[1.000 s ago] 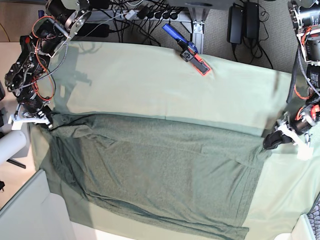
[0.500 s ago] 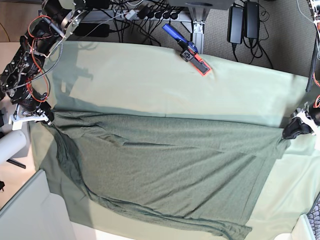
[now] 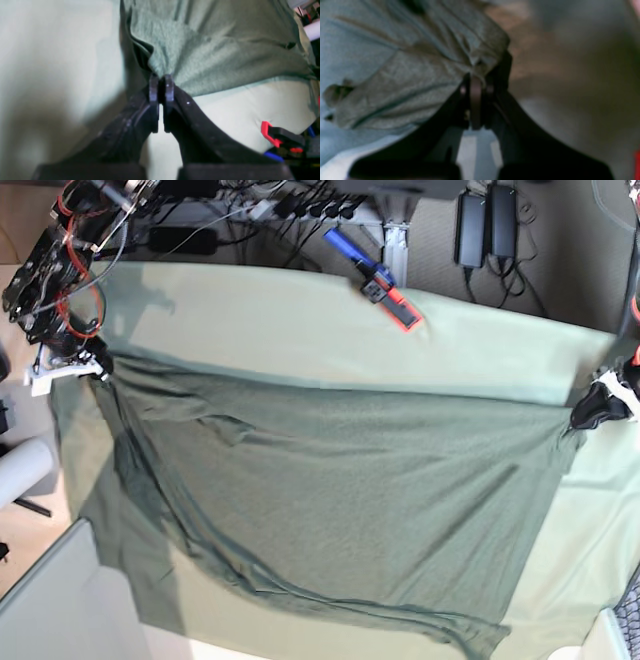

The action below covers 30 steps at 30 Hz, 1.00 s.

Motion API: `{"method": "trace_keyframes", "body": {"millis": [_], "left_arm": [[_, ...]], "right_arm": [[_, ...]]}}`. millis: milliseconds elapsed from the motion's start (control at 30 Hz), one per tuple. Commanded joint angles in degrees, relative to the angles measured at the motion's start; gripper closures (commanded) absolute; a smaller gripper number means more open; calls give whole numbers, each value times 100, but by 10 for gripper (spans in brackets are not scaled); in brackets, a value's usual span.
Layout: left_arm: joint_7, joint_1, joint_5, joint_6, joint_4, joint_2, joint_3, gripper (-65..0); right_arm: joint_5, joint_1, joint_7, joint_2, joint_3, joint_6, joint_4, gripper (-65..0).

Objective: Fold the T-shirt properly
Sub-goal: 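Lower the shirt onto the cloth and open the right gripper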

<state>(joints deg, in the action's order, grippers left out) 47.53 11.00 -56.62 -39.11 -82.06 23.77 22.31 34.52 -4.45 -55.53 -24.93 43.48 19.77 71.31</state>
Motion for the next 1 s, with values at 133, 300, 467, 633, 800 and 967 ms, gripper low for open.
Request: {"method": "trace_keyframes", "body": {"millis": [133, 300, 467, 633, 800, 967], "left_arm": [[44, 195, -389, -89, -96, 118, 531, 0], [101, 494, -560, -89, -105, 118, 721, 0], [125, 785, -667, -89, -225, 116, 780, 0], [162, 1019, -719, -89, -542, 116, 1064, 0], [160, 1283, -745, -89, -907, 118, 1353, 0], [181, 1327, -739, -89, -940, 116, 1368, 0]], "right_arm": [[46, 448, 111, -173, 205, 28, 719, 0], [66, 750, 140, -173, 205, 46, 935, 0], [74, 918, 127, -170, 205, 46, 938, 0], [109, 1073, 129, -175, 205, 50, 964, 0], [109, 1244, 129, -199, 243, 55, 1095, 0], [107, 1266, 116, -221, 269, 57, 1163, 0]]}}
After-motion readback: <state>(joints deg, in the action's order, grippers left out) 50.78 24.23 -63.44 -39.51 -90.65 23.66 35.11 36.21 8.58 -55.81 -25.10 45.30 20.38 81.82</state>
